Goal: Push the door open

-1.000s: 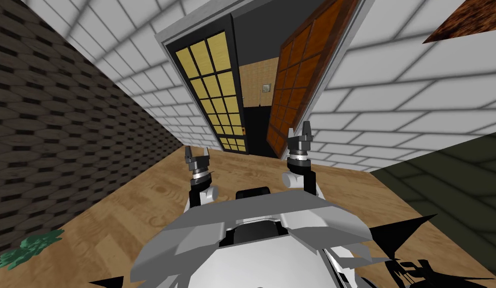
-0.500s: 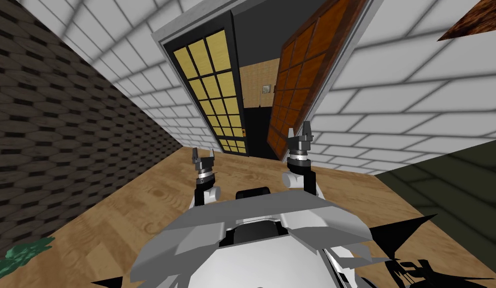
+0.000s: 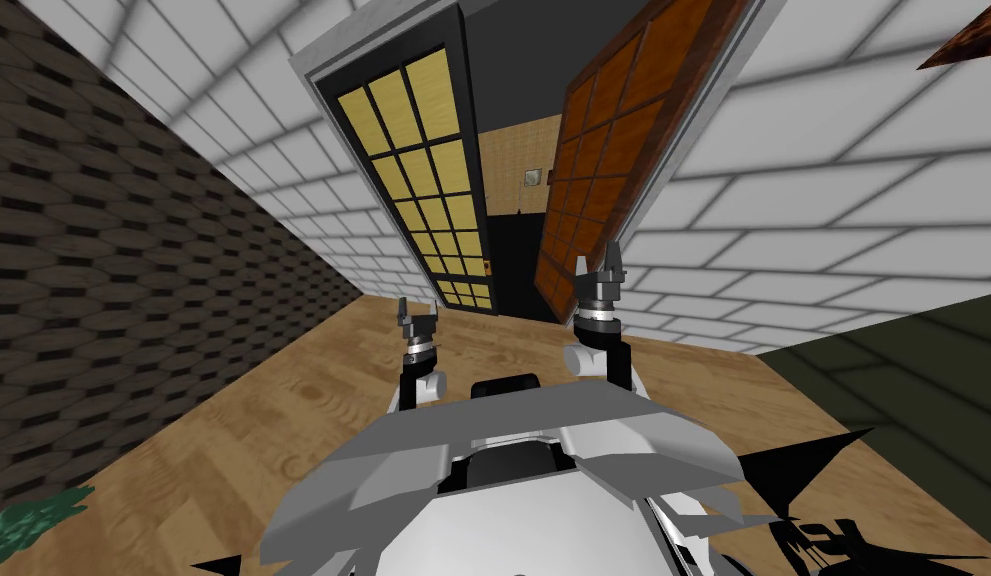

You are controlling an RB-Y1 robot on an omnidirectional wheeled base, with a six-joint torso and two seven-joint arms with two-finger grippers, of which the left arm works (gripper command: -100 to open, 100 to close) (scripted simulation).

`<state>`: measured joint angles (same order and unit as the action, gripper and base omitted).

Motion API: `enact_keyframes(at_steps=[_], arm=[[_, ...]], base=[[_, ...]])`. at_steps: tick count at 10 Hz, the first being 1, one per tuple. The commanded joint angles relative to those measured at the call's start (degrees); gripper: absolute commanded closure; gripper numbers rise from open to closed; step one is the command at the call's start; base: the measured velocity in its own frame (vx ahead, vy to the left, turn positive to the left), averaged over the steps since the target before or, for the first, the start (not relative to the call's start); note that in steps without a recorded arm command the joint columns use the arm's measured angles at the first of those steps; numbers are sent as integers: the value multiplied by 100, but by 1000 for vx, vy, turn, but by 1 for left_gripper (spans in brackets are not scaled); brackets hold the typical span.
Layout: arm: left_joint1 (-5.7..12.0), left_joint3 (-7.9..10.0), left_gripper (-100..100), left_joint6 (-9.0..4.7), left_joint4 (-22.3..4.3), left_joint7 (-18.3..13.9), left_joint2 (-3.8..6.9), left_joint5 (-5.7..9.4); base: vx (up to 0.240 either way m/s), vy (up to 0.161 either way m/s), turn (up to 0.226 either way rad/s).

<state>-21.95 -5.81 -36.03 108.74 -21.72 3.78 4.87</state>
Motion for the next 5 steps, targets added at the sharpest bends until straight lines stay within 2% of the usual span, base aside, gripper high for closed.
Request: enact_keyframes(at_steps=[1,5], arm=[[35,-78,-100,-31,-162,-205,27,23],[171,-261,-100,-96,-601,-680,80,80]], base=[[91,-1,-6],[99,3,-3]])
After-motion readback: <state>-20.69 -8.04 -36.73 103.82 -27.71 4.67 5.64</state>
